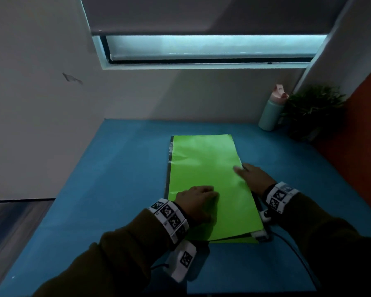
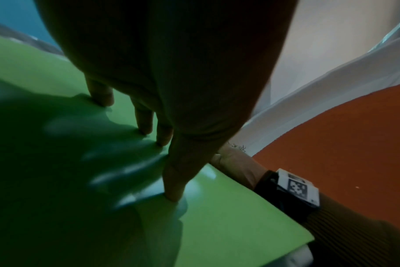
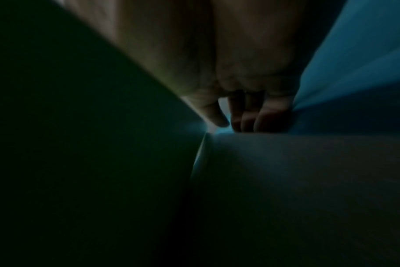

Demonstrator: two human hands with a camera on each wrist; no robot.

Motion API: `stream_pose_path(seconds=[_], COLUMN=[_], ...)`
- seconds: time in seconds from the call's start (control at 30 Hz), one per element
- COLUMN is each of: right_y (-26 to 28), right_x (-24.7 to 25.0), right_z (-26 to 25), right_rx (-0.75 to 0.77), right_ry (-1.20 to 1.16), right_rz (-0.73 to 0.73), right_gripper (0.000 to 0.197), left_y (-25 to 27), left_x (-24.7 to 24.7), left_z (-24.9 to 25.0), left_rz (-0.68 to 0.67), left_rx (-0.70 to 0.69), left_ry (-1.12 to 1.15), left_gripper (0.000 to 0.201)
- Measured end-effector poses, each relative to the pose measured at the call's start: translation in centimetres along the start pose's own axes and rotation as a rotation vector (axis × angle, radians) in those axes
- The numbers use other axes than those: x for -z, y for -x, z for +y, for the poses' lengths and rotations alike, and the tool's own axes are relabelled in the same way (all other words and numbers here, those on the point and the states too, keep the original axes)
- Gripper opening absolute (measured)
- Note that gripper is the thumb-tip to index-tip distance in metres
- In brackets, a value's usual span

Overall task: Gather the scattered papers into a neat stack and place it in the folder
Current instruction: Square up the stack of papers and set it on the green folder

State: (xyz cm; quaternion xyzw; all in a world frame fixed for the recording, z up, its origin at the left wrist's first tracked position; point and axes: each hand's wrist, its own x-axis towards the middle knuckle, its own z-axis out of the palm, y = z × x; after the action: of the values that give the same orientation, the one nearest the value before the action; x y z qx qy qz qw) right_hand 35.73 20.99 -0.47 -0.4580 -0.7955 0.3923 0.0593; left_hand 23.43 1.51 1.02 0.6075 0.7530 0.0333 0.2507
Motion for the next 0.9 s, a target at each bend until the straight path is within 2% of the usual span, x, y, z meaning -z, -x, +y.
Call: stream_pose_path(seconds=[0.07,0.13,0.23,0.33,0.43,0.53,0.6,0.7,0.83,0.9], right_y=[0.2,0.8,1.6,3.3,6.1,7.6,7.7,7.2,6.5,6.4], right_x=[-0.5,-1.1,-1.4,-1.5,-1.9,-1.7,-1.7,-2.6,-3.3,-3.2], right_z=[0.5,0.2,-0.7,-1.9,-2.9,-2.5,-1.9,-0.3,0.9,1.0], right_rx=[0.046,0.045,0.133,0.31,0.371,0.352,0.364,0.343,0.36,0.374], right_ry=[0.22,0.384,0.549,0.689,0.769,0.985,0.98,0.795,0.765,0.762], right_rz=[-0.047,-0.041,0.024,-0.057,-0.183,-0.154,-0.209,-0.316,-0.306,-0.295], right_gripper=[0.072,0.074,0.065,0.06,0.068,0.09,0.11,0.112,0.118,0.116], left_y=[-0.2,-0.1,0.5,0.9,1.1,1.2,1.2,1.2,1.0,0.8], left_x=[0.4,1.0,1.5,1.3,0.6,0.0,-0.3,-0.8,-1.5,-1.8], left_z=[-0.3,-1.3,-3.6,-5.4,-6.1,-6.6,-6.7,-6.7,-6.9,-7.2], left_rz=[-0.019,0.027,0.101,0.037,0.01,0.023,0.047,0.076,0.098,0.095], left_rx=[0.005,0.054,0.214,0.281,0.268,0.259,0.258,0.258,0.237,0.236], left_ry=[0.055,0.127,-0.026,-0.104,-0.121,-0.122,-0.118,-0.124,-0.105,-0.089], left_gripper=[0.076,0.078,0.096,0.102,0.102,0.101,0.1,0.1,0.123,0.124])
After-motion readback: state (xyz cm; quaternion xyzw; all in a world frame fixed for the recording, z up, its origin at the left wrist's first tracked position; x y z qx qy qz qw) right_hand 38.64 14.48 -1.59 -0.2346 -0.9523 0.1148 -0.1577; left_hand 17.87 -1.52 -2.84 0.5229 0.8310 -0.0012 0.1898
